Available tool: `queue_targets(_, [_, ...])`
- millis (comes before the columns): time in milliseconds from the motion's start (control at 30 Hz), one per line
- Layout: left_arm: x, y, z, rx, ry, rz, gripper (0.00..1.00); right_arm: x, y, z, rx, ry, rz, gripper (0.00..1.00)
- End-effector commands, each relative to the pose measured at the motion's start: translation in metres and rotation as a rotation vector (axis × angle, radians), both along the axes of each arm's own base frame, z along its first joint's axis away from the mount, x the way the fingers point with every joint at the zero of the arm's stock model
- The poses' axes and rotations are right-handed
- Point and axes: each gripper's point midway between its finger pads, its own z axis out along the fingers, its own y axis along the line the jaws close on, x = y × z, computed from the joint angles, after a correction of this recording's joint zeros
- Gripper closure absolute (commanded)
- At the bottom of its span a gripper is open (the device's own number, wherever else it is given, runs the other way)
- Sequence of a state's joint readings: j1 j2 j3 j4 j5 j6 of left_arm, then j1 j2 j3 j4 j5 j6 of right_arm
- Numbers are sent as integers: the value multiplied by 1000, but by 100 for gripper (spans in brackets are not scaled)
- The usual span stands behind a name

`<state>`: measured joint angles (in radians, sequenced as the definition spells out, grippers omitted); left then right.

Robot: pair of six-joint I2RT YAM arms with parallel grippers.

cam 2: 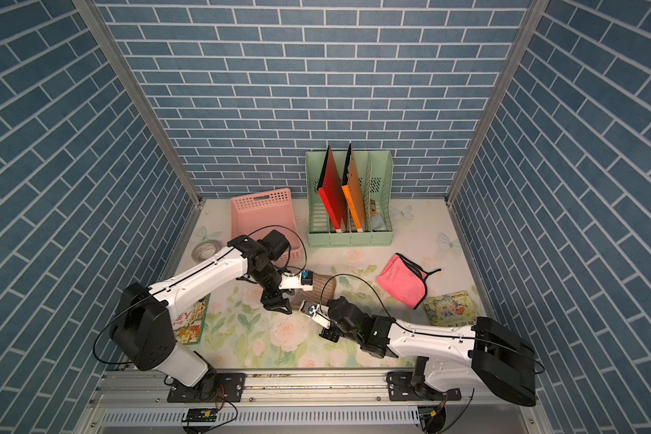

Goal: Fold the square dishcloth
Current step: Fold the cleaning item at the center of the board.

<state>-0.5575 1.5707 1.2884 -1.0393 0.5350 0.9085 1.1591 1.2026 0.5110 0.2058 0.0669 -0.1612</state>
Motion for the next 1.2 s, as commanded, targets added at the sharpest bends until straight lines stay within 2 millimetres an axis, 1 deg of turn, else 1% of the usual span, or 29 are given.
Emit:
queue_targets(0, [27, 4, 27, -106, -33, 80, 20, -10, 6, 3, 51, 215, 57, 100])
queue_targets(67, [44, 8, 30, -138, -34, 139, 20, -2, 8, 2, 50, 270, 42, 100])
queue_targets(133, [52, 11, 30, -162, -29, 167, 20, 6, 7, -6, 40, 342, 17, 100])
queue_targets(233, [52, 15, 27, -161, -35, 163, 20, 21, 5, -10, 46, 434, -11, 100])
queue_targets(367, [50, 17, 20, -157, -52, 161, 20, 36, 9, -18, 30, 552, -11, 100])
queue_targets(400, [50, 17, 17, -153, -51, 162, 20, 41, 9, -18, 31, 575, -17, 100])
queue_targets(467, [49, 19, 11, -138, -52, 164, 21, 49, 6, -25, 19, 636, -32, 100])
queue_targets(567, [48, 21, 0, -119, -55, 167, 22, 57, 6, -31, 11, 710, -31, 100])
queue_targets(667, [50, 23, -12, -84, -95, 166, 24, 64, 5, -34, 21, 788, -28, 100])
queue_targets(800, [49, 18, -17, -81, -104, 151, 24, 78, 1, -37, 33, 841, -53, 100])
queue_targets(1033, [43, 9, -23, -67, -93, 116, 25, 99, -5, -40, 50, 878, -102, 100])
queue_targets(1167, [42, 0, -28, -59, -92, 94, 26, 110, -12, -51, 38, 898, -145, 100])
